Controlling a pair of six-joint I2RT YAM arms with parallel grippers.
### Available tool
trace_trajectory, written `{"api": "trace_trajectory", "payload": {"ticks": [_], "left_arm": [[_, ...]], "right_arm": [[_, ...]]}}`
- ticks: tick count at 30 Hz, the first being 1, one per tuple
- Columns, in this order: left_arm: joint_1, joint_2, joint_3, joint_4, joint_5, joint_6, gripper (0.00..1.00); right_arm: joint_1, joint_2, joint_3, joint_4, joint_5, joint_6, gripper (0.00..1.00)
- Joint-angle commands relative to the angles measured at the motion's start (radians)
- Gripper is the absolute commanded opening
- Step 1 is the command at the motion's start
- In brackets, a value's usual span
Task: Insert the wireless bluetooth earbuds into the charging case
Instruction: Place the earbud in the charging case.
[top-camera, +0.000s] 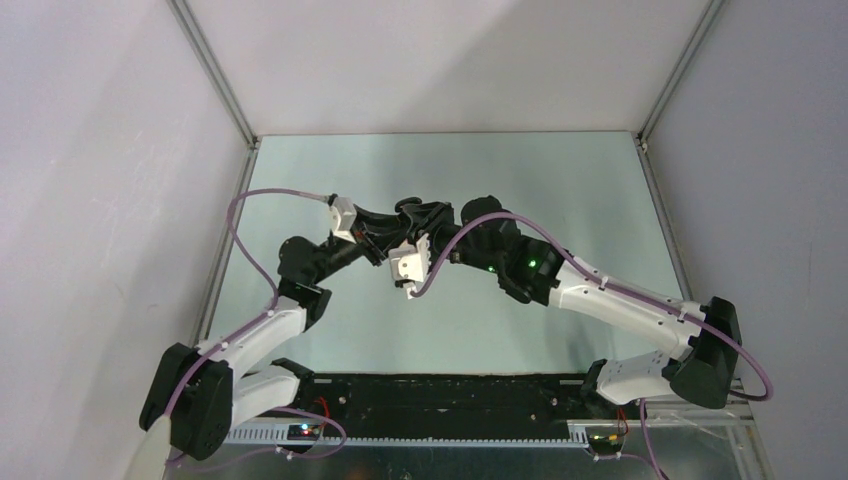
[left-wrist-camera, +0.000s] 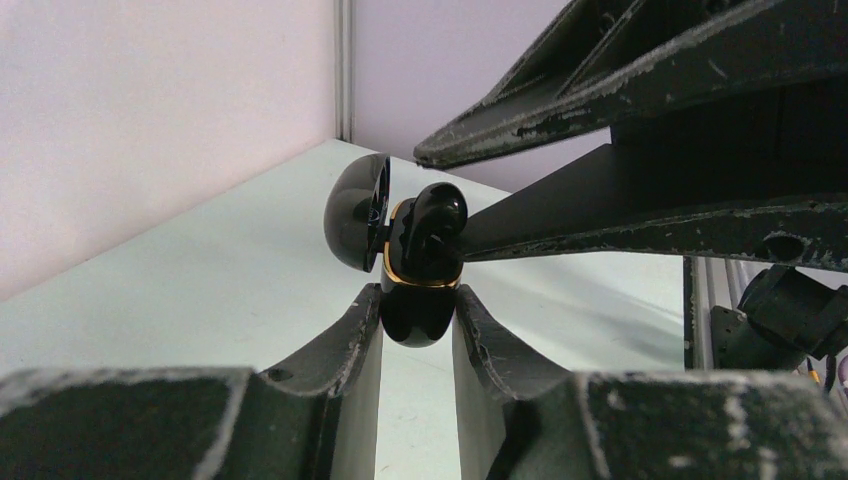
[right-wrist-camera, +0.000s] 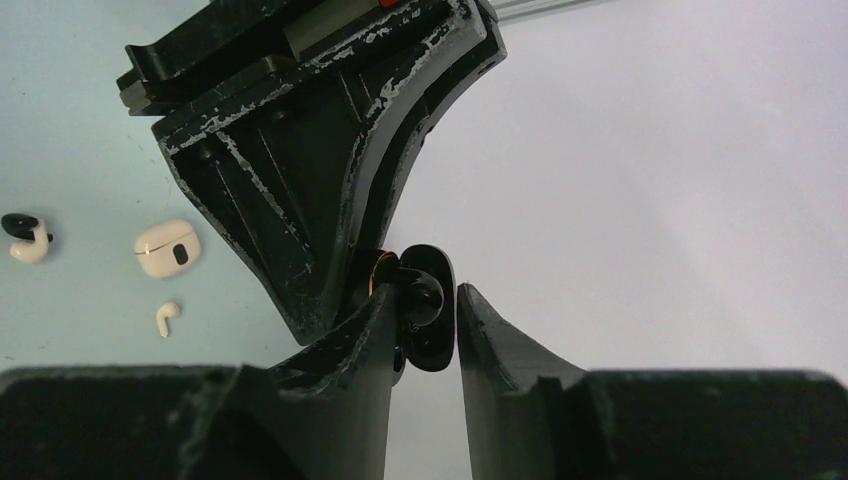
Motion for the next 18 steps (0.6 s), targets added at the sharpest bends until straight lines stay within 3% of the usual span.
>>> {"api": "trace_trajectory", "payload": {"ticks": [1,5,11,18], "left_arm": [[-0.006,-0.004,-0.007,0.046,-0.025,0.041,0.0],[-0.007,-0.006,-0.013,0.046,-0.022,0.048,0.0],[-0.008,-0.002,-0.013,0.046,-0.015,0.056,0.0],[0.001,0.001,0.006,0.019,0.011,0.053,0.0]], "right_arm": [[-0.009,-0.019,0.043,-0.031,-0.032,0.026,0.35],[-0.013,-0.017,0.048,-0.026,-0.038,0.043,0.47],[-0.038,-0.032,0.131,-0.21,-0.117,0.113,0.56],[-0.097,-0.116,0.14,-0.295,-0.2,0.204,0.67]]}}
